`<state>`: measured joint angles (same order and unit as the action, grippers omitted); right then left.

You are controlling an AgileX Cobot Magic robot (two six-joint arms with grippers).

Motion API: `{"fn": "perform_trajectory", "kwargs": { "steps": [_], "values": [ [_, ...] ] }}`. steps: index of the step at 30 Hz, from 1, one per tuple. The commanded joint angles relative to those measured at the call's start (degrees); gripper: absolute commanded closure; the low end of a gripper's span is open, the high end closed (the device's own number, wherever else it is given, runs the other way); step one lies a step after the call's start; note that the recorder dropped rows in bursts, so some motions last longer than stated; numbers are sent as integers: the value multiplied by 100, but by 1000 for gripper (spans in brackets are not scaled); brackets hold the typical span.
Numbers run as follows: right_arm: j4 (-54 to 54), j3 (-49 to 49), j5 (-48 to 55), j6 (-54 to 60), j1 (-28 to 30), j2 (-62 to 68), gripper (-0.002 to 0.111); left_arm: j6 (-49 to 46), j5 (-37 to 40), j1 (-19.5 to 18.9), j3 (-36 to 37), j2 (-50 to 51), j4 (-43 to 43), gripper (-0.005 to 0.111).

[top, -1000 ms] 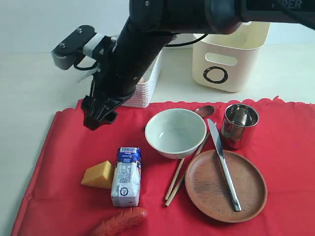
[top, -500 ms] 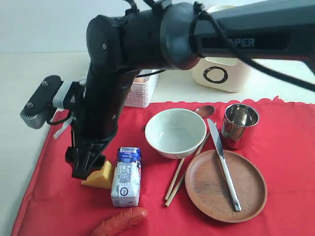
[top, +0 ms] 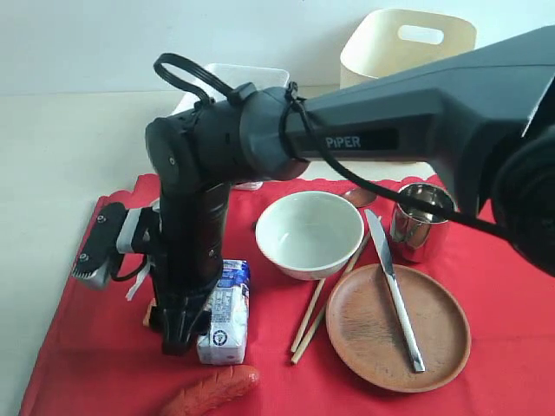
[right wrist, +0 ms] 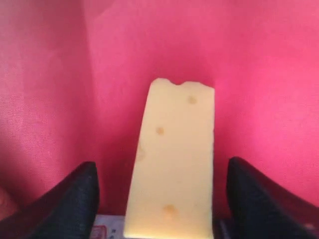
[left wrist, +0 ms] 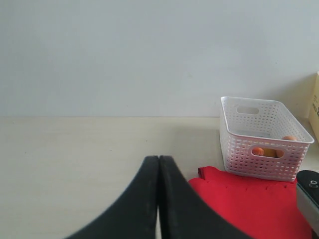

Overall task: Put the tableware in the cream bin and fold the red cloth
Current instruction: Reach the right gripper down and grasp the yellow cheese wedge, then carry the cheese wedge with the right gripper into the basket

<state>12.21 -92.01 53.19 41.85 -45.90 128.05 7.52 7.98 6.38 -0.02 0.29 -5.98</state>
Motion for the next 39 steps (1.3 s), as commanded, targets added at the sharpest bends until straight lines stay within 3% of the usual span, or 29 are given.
{"fn": "perform_trajectory", "kwargs": {
  "steps": [1, 7, 10, 16, 22, 30, 39],
  "values": [
    [-64, -43, 18, -7, -3, 77, 57, 10, -11, -8, 2, -29, 21, 106],
    [-52, -43, 6, 5, -3, 82, 97, 10, -11, -8, 2, -29, 21, 106],
    [3, -43, 6, -6, -3, 82, 108, 10, -11, -8, 2, -29, 21, 106],
    [801, -43, 49, 11, -3, 82, 108, 10, -11, -8, 2, -29, 21, 106],
    [825, -43, -300, -355, -3, -225, 108, -2, -11, -8, 2, -29, 21, 106],
    [-367, -486, -877, -1581, 69, -801, 108, -2, -11, -8, 2, -29, 21, 106],
    [-528, -733, -1710, -2650, 869, -922, 108, 14, -11, -8, 2, -29, 21, 106]
  ]
}}
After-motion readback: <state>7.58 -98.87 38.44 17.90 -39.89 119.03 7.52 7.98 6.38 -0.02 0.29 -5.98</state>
